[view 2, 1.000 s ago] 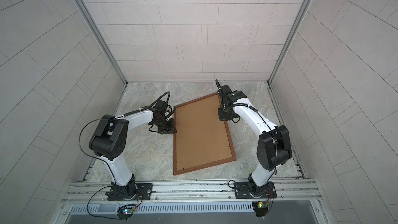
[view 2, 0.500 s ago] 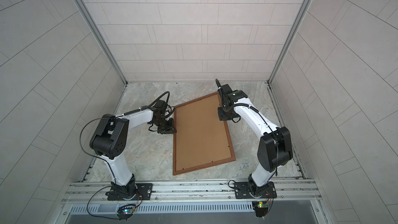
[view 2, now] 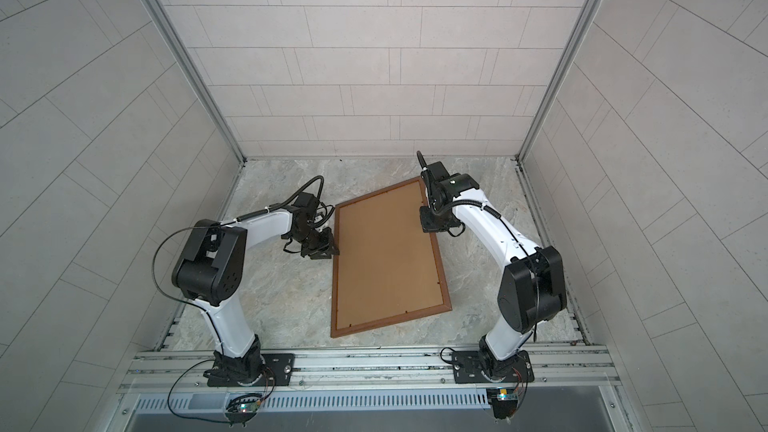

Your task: Put the photo into the frame

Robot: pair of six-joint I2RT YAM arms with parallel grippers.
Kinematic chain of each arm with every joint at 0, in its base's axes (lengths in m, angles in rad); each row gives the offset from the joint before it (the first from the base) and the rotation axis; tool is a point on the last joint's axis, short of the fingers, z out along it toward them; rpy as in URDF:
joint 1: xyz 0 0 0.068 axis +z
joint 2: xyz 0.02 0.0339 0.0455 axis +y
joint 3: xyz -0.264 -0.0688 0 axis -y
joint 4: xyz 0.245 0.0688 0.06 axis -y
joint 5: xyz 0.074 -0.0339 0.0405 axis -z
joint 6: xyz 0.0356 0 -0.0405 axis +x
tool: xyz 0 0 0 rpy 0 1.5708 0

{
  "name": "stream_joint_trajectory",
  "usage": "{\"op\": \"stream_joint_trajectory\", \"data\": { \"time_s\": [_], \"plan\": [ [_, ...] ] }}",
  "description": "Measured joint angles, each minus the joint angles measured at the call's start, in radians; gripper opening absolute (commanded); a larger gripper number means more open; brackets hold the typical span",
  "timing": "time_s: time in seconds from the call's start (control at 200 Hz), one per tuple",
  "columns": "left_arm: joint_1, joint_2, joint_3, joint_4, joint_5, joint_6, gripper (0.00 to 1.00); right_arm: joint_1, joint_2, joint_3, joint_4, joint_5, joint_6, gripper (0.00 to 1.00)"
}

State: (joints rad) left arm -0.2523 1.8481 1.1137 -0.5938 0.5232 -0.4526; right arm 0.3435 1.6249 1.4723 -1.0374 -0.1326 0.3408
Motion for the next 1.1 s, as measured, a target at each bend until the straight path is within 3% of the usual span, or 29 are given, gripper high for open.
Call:
{"op": "stream_joint_trajectory", "data": {
  "time_s": [0.315,0.495,0.726,0.896,1.101],
  "plan": [
    [0.015,-0.044,-0.01,-0.039,-0.131,0.009,0.34,0.01,-0.013,0.055,0.017,-0.04,-0.013,0.0],
    [0.043,-0.087,-0.037,-0.036,-0.146,0.0,0.34,0.01,-0.027,0.054,0.02,-0.044,-0.019,0.0],
    [0.055,-0.103,0.002,-0.059,-0.14,0.012,0.42,0.002,-0.027,0.009,0.048,-0.064,-0.019,0.0],
    [0.064,-0.117,0.01,-0.099,-0.187,0.026,0.36,-0.042,-0.021,-0.093,0.109,-0.089,-0.026,0.38],
    [0.067,-0.09,0.01,-0.129,-0.259,0.051,0.24,-0.106,0.013,-0.254,0.231,-0.179,-0.042,0.51]
  ]
}}
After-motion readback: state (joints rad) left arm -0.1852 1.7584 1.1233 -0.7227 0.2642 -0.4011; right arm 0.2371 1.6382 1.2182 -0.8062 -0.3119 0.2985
